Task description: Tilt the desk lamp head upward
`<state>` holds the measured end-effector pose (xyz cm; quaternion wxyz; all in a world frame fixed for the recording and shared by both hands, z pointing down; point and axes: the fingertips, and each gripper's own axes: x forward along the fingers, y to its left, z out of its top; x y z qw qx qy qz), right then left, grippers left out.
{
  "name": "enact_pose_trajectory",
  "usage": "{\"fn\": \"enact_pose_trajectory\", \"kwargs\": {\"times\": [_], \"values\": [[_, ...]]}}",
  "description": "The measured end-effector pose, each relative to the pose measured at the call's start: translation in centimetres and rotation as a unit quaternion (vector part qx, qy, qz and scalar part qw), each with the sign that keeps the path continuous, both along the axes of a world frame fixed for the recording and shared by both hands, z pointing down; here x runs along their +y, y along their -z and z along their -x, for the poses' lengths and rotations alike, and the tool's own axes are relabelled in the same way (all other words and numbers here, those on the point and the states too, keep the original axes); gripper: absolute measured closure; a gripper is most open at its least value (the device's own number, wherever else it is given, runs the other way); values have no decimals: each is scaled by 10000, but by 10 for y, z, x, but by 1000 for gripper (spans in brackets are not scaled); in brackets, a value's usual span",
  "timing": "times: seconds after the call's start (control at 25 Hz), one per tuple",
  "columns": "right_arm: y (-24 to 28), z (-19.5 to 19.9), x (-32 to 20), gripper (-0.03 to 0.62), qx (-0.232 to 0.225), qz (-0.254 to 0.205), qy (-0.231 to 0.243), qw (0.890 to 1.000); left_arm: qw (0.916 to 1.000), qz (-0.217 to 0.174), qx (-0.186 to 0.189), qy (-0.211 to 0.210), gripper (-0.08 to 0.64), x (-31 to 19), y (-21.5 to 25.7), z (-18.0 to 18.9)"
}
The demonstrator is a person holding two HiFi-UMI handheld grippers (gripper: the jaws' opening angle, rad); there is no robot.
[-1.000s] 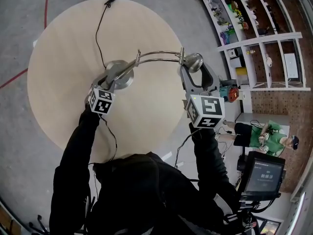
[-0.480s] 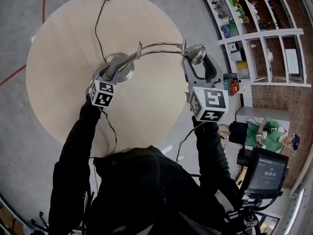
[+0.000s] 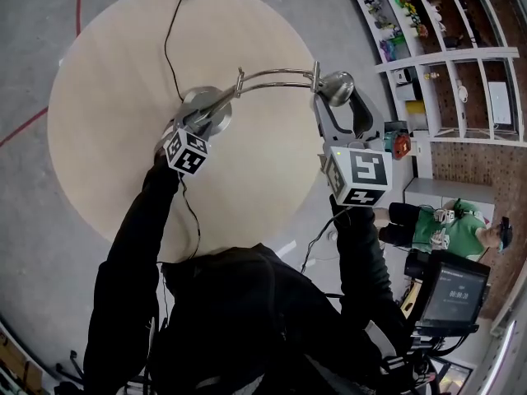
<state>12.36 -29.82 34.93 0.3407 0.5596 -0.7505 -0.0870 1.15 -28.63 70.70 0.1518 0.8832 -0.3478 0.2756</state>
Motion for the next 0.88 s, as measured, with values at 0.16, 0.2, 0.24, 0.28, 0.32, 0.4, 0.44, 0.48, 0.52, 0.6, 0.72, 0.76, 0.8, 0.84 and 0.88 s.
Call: {"fn": "enact_pose_trajectory", "kwargs": {"times": [0.16,0.2,0.24,0.28,0.32,0.4,0.44,0.48,0.52,0.6,0.72,0.76,0.8,0.84,0.88], "values": [[4,4,3,318,50,-47,59,10000,10000,27,-13,44,360,4,2,2],[6,5,4,318,86,-81,94,9999,10000,39,-8,56,360,5,2,2],[8,8,4,318,143,-135,148,9997,10000,38,-6,63,360,6,2,1],[11,12,3,318,217,-202,221,9993,10000,30,0,66,360,6,2,1],[15,17,2,318,295,-272,302,9987,10000,23,12,70,360,7,2,2],[20,27,1,318,430,-383,440,9974,10000,20,41,86,362,7,3,2],[22,30,1,318,478,-406,480,9969,9999,20,53,97,362,7,3,3],[23,31,1,318,512,-415,500,9966,9999,19,66,111,364,8,2,3],[23,32,1,318,534,-420,506,9964,9999,22,87,132,367,8,2,2],[24,31,1,318,559,-438,505,9962,9995,85,184,222,374,7,3,2],[25,32,2,318,616,-476,543,9955,9975,390,351,467,377,7,5,3],[26,34,3,318,647,-488,568,9951,9967,467,380,552,373,9,6,4],[27,36,3,318,676,-498,593,9947,9960,498,404,627,362,11,6,6],[27,37,3,318,702,-505,616,9943,9957,487,406,680,353,13,6,8],[28,39,3,318,723,-513,634,9940,9957,456,381,709,347,14,6,9]]}}
